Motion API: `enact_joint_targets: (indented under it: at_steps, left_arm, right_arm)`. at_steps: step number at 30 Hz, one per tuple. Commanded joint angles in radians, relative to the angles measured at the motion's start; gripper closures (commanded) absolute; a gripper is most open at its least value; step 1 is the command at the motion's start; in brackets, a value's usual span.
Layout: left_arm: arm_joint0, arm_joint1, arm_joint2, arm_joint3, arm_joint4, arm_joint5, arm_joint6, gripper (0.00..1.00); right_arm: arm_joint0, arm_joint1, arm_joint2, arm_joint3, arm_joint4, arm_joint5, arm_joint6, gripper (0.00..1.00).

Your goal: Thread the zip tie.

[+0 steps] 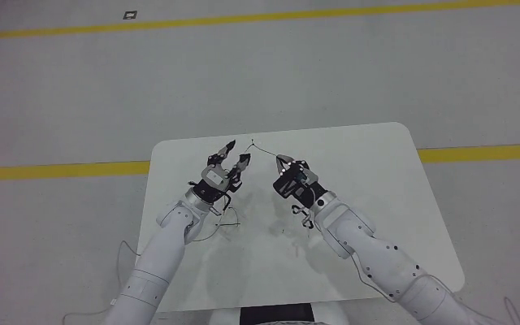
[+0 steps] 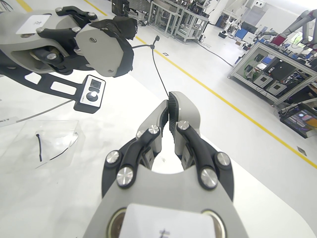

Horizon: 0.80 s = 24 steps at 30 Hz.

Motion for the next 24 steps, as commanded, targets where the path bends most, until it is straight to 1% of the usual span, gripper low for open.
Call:
enact_joint_targets:
  at_steps: [1, 3, 4, 12, 14, 17, 24]
  left_arm:
    - [0.000, 0.000, 0.000, 0.000, 0.000, 0.000, 0.000, 0.81]
    - [0.000, 0.000, 0.000, 0.000, 0.000, 0.000, 0.000, 0.95]
    - [0.000, 0.000, 0.000, 0.000, 0.000, 0.000, 0.000, 1.00]
    - [0.000, 0.000, 0.000, 0.000, 0.000, 0.000, 0.000, 1.00]
    - [0.000, 0.000, 0.000, 0.000, 0.000, 0.000, 0.000, 0.85]
    - [0.000, 0.000, 0.000, 0.000, 0.000, 0.000, 0.000, 0.80]
    - [0.000, 0.000, 0.000, 0.000, 0.000, 0.000, 0.000, 0.80]
  right_arm:
    - [-0.001, -0.003, 0.003, 0.000, -0.005, -0.001, 0.002, 1.00]
    - [-0.003, -0.006, 0.006, 0.000, -0.013, -0.002, 0.004, 1.00]
    - [-0.004, -0.007, 0.007, 0.000, -0.016, -0.002, 0.004, 1.00]
    - [-0.016, -0.016, 0.023, -0.007, -0.044, -0.013, -0.011, 1.00]
    - [-0.017, -0.017, 0.026, -0.008, -0.047, -0.020, -0.011, 1.00]
    - [-0.013, -0.016, 0.025, -0.007, -0.047, -0.027, -0.007, 1.00]
    - [-0.009, -0.010, 0.020, -0.009, -0.047, -0.025, -0.009, 1.00]
